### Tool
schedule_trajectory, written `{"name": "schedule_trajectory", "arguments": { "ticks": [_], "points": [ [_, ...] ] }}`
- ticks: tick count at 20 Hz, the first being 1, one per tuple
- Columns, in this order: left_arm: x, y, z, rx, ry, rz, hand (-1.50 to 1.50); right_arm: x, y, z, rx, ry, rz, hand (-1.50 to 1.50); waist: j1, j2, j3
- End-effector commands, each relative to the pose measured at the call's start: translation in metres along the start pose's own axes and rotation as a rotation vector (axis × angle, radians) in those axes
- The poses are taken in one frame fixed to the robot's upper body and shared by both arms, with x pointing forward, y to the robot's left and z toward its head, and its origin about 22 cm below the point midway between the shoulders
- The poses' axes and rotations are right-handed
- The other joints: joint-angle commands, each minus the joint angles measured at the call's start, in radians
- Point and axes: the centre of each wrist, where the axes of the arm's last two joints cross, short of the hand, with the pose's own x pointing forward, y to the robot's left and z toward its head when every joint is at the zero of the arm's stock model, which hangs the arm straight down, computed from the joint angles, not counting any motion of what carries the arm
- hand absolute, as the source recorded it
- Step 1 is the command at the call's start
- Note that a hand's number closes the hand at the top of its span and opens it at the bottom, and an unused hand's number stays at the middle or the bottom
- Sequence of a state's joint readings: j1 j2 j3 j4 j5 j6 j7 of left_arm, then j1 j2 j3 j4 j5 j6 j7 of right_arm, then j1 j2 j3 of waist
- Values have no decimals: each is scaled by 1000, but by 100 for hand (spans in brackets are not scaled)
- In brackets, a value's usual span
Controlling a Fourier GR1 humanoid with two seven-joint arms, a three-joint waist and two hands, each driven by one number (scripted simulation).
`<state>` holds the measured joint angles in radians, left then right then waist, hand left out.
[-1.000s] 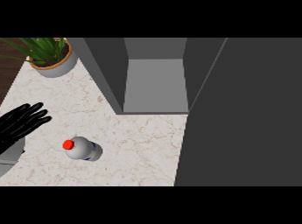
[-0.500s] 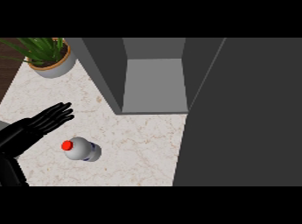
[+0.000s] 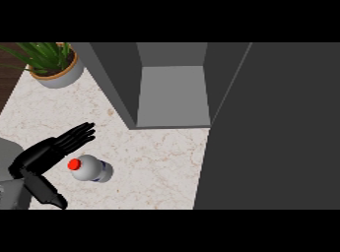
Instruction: Pick up the bottled water, place it into the cabinet and close the cabinet
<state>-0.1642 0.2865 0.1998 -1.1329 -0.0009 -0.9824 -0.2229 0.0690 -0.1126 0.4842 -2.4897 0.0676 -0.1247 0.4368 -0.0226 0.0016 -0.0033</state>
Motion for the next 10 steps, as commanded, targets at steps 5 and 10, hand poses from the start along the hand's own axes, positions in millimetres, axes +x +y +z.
{"name": "schedule_trajectory", "arguments": {
  "ticks": [5, 10],
  "points": [
    [-34, 4, -9, -56, -63, 43, -150, 13, 4, 13, -24, -47, 43, -150, -3, 1, 0],
    [-56, -4, -27, -26, -82, 63, -150, 13, -1, 10, -21, -55, 47, -150, -11, 4, -1]
  ]
}}
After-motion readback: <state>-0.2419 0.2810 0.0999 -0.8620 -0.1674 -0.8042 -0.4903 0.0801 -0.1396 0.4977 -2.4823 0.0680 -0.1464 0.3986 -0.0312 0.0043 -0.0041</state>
